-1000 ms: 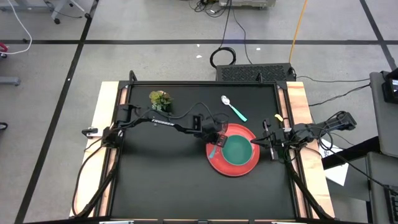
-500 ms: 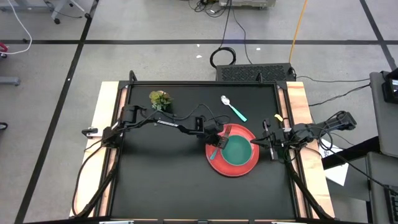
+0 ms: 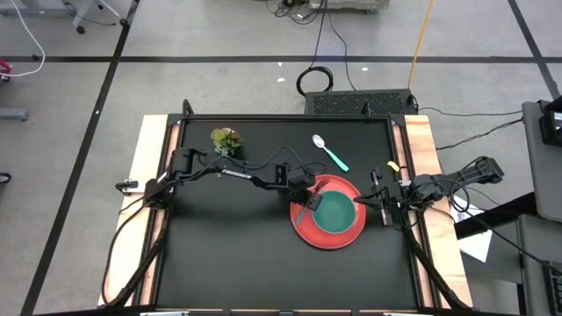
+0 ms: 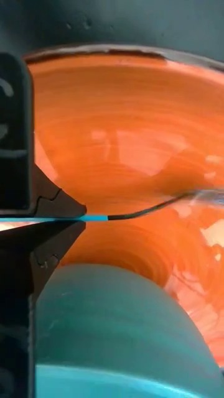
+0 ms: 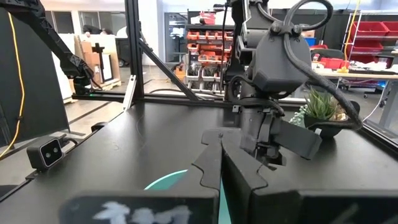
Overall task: Set table place
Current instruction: Put the blue fork on the orange plate to the left of the green bowl
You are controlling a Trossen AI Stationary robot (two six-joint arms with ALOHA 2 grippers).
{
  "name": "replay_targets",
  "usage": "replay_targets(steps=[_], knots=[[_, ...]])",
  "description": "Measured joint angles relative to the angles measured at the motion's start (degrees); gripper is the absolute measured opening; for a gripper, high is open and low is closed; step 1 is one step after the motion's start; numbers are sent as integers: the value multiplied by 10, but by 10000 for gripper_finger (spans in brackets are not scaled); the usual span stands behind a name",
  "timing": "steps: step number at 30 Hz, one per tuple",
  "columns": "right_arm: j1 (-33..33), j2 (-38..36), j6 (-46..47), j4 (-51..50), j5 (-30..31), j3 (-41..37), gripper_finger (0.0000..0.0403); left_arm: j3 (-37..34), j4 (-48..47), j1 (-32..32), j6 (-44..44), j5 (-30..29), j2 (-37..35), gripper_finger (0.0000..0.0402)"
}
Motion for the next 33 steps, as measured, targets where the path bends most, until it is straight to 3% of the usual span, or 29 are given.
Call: replay_targets(steps=[33], knots=[[0, 0, 0, 0, 0, 0, 0, 0, -16, -2, 50, -20, -1, 7]])
